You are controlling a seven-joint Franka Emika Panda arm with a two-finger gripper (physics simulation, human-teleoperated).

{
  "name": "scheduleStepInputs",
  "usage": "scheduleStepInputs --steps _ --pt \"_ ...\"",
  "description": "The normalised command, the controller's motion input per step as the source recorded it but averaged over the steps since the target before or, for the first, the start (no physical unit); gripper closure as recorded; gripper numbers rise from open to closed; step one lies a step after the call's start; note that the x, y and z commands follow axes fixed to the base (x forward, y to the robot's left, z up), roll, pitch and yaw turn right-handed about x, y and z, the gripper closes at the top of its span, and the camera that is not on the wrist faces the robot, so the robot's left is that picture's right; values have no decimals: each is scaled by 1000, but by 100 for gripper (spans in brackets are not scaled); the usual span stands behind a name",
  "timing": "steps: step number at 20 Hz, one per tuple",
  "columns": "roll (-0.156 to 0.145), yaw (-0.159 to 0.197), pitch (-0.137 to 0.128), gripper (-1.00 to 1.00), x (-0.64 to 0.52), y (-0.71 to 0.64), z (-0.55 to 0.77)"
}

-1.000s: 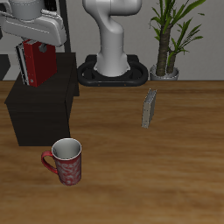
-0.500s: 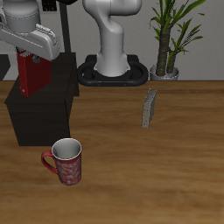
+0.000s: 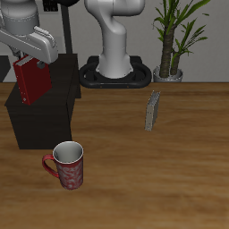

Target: Place the striped book upright on top of the shelf and place the red book upright on top of the shelf

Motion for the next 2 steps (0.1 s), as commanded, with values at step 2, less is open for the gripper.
scheduleStepInputs --steps 2 --pt "-3 23 -15 -100 -44 31 89"
